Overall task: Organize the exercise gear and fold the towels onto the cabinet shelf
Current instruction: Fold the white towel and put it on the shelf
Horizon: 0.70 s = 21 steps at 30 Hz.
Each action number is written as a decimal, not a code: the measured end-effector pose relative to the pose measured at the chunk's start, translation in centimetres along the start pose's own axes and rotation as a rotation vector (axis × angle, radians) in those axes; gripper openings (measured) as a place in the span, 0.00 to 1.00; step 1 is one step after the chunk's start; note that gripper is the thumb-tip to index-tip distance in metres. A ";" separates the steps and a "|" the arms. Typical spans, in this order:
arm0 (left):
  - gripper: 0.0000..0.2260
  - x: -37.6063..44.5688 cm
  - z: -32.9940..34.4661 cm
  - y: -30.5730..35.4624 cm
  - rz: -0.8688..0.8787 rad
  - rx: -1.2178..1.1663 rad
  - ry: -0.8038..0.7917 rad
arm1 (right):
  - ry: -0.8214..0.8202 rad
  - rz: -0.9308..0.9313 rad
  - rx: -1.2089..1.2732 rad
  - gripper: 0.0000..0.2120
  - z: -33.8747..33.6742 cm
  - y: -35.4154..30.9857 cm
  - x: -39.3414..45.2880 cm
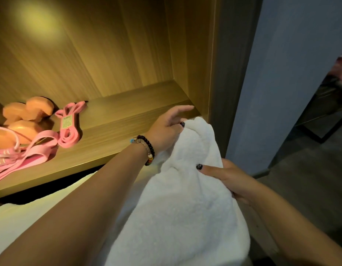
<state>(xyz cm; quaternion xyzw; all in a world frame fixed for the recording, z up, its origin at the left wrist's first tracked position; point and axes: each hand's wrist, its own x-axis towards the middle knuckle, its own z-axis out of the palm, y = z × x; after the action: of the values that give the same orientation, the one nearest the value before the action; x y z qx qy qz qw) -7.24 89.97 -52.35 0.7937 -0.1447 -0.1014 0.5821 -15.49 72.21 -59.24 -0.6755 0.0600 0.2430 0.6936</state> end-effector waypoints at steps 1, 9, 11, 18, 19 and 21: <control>0.29 -0.1 0.0 0.6 0.011 0.024 -0.006 | 0.011 -0.020 -0.015 0.29 0.0 -0.3 -0.3; 0.32 -1.4 -0.1 4.8 0.002 0.078 -0.104 | 0.033 -0.159 -0.132 0.13 0.5 -3.3 -3.3; 0.30 -1.9 -0.2 5.7 -0.007 0.049 -0.080 | 0.024 -0.168 -0.114 0.16 0.6 -4.0 -3.8; 0.23 -3.4 -0.7 6.7 -0.029 -0.009 -0.146 | -0.048 -0.277 0.665 0.13 1.4 -4.6 -3.2; 0.23 -3.5 -0.6 6.6 -0.021 0.006 -0.151 | -0.072 -0.258 0.673 0.14 1.6 -4.4 -2.7; 0.20 -3.6 -0.3 6.2 -0.012 0.006 -0.148 | -0.113 -0.217 0.647 0.16 1.9 -4.2 -2.0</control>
<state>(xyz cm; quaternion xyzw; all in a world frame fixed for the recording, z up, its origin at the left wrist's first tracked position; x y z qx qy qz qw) -11.24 89.78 -46.36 0.7867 -0.1830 -0.1628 0.5667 -15.99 73.70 -54.48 -0.4086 0.0231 0.1734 0.8958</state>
